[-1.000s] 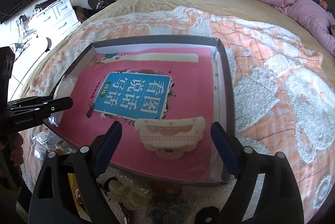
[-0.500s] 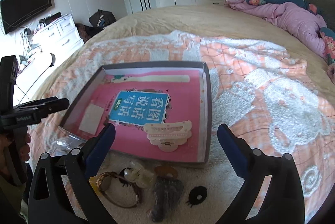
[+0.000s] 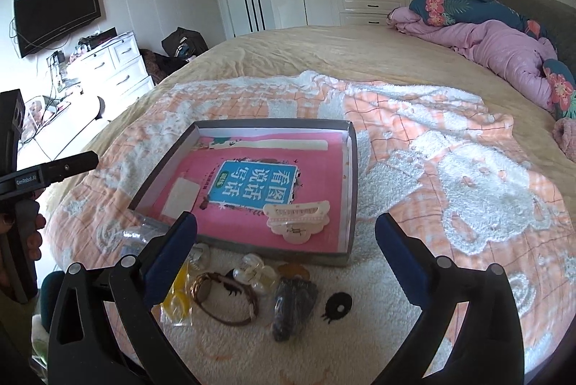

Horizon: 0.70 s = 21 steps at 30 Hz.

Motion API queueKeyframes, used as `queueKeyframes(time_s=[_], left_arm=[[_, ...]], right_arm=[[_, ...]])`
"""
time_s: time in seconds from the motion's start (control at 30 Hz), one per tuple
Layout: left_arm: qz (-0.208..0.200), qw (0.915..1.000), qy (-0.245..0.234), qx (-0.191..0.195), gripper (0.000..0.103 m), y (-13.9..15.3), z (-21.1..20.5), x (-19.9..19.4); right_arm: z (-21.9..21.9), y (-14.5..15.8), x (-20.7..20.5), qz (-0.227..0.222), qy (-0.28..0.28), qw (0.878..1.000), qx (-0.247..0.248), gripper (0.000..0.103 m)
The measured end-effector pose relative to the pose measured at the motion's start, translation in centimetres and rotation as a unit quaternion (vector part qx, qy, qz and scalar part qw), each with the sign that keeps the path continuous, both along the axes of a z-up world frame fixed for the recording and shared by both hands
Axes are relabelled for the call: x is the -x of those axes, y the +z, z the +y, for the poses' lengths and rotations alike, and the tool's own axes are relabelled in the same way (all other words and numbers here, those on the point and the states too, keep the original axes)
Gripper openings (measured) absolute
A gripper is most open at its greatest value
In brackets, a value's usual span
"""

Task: Organize jewelry
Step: 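Move both tools back toward the black bagged item and the blue box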

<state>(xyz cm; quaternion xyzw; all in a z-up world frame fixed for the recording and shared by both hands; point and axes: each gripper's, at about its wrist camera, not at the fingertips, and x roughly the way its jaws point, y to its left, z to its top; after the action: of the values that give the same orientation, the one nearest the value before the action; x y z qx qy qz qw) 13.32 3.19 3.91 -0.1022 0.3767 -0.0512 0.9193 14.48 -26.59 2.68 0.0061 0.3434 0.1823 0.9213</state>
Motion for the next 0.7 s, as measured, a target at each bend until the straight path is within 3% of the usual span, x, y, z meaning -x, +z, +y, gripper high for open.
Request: queueKeyframes(time_s=[0.7], left_arm=[[0.049,0.9987,-0.012,-0.008,0.094,-3.9,-0.7,4.8]], right_arm=[[0.3,-2.6,4.1,0.034,0.017,0.999,0.024,0.099]])
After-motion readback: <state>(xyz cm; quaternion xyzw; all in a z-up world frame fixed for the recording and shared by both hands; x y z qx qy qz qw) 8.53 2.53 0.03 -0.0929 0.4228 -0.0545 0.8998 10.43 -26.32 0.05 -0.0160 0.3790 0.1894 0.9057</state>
